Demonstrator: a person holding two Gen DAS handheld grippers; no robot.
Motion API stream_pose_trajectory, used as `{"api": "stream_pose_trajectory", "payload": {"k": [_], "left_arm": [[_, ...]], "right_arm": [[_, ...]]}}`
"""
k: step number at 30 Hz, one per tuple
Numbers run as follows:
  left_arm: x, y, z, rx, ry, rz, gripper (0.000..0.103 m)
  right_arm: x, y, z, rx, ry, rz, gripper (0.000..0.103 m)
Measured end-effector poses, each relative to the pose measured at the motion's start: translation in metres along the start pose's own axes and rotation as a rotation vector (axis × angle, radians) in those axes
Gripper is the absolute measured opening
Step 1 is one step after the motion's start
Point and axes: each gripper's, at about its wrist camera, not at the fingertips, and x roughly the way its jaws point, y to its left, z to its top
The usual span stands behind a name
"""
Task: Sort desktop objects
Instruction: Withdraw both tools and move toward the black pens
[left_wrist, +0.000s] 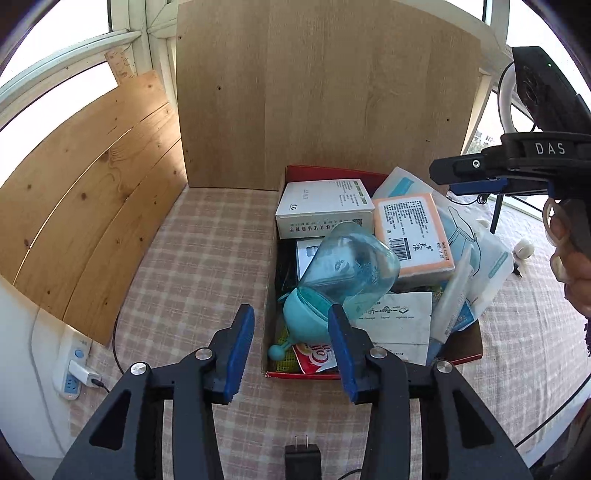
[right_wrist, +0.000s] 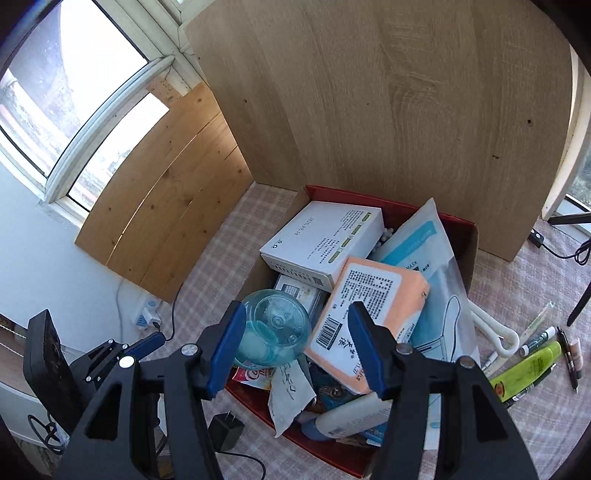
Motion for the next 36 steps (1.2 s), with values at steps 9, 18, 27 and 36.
{"api": "stream_pose_trajectory", "payload": {"k": [9,18,27,36], "left_arm": [[-0.02,-0.047,-0.009,0.081,-0.019,-0.043,0.04],[-0.012,-0.118,-0.018,0.176,-0.005,-0.133,0.04],[0.009,-0.212,-0.022,0.284,0.015,-0.224,0.04],[0.048,-0.291,-0.016,0.335,0.072,-0.274,0.04]], "right_arm": [[-0.072,-0.044,-0.042,-0.016,-0.104,-0.147,0.06],[-0.141,-0.134,-0.102,0.111,-0.164,-0.255,0.068],[-0.192,-0.228,-0.163,0.204,-0.157,-0.412,0.069],[-0.216,-0.305,-0.194,0.246,-0.133,-0.446,0.069]]}}
